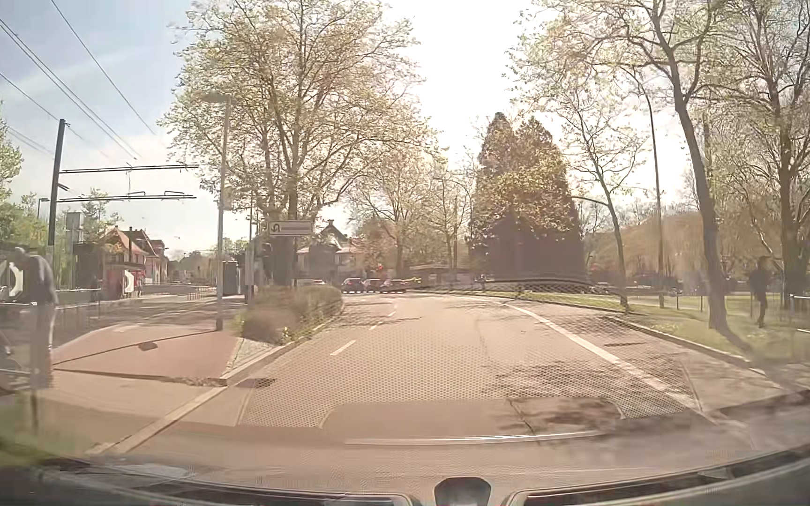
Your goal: Follow the waypoints while adhering to traffic rules and regulations
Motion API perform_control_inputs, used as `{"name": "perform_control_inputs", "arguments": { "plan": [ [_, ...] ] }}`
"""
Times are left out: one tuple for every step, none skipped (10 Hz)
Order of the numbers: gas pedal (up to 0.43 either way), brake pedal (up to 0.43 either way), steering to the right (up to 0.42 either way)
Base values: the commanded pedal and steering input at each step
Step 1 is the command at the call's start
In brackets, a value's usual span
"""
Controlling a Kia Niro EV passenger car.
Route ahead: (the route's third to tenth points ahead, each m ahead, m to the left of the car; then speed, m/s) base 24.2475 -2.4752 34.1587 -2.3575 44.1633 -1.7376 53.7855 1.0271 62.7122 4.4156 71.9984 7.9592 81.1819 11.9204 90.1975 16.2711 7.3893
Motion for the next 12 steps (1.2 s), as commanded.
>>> {"name": "perform_control_inputs", "arguments": {
  "plan": [
    [0.028, 0.0, 0.013],
    [0.028, 0.0, 0.011],
    [0.028, 0.0, 0.01],
    [0.028, 0.0, 0.01],
    [0.028, 0.0, 0.009],
    [0.028, 0.0, 0.009],
    [0.028, 0.0, 0.009],
    [0.028, 0.0, 0.009],
    [0.028, 0.0, 0.009],
    [0.028, 0.0, 0.01],
    [0.028, 0.0, 0.01],
    [0.02, 0.0, 0.009]
  ]
}}
